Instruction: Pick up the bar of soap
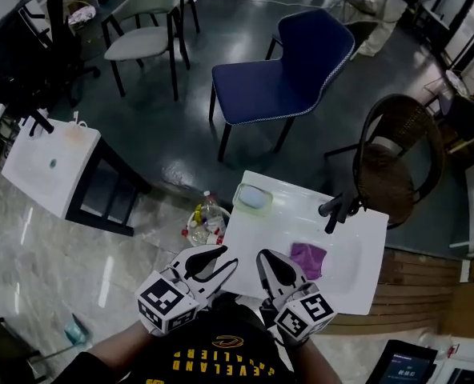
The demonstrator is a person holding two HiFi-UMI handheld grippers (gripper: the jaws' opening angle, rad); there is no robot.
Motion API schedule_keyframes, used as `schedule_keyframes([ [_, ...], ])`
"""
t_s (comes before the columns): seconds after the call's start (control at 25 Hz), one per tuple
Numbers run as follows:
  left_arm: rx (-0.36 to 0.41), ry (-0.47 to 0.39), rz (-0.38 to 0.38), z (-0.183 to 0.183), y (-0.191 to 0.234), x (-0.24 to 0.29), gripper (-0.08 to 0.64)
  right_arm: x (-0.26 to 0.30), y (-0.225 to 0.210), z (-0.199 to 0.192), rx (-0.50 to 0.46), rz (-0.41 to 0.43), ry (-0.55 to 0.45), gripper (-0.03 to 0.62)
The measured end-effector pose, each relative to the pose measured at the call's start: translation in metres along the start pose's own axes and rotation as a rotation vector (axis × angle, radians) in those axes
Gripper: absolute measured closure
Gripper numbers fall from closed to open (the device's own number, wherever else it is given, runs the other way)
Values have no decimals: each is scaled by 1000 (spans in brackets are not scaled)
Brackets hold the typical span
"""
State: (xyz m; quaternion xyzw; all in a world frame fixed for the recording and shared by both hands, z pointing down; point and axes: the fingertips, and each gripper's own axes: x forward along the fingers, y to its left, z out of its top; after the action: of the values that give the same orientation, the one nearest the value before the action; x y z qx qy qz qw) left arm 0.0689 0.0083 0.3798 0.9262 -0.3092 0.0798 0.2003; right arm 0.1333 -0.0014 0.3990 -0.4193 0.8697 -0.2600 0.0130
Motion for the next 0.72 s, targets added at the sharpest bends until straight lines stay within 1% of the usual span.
schedule_keyframes([
  [0.16, -21, 19, 22, -4, 9, 7, 423, 8, -24, -2, -1, -24, 18, 572],
  [0.28, -52, 30, 32, -5, 21, 11, 423, 16, -38, 0, 6, -43, 14, 571],
  [0.4, -79, 47, 27, -10, 33, 17, 423, 25, -50, 0, -7, -70, 29, 571],
  [0.56, -91, 71, 6, -13, 53, 30, 423, 39, -63, 6, -34, -119, 39, 568],
  [0.72, -78, 97, -5, -16, 80, 43, 423, 58, -71, 8, -76, -154, 71, 509],
])
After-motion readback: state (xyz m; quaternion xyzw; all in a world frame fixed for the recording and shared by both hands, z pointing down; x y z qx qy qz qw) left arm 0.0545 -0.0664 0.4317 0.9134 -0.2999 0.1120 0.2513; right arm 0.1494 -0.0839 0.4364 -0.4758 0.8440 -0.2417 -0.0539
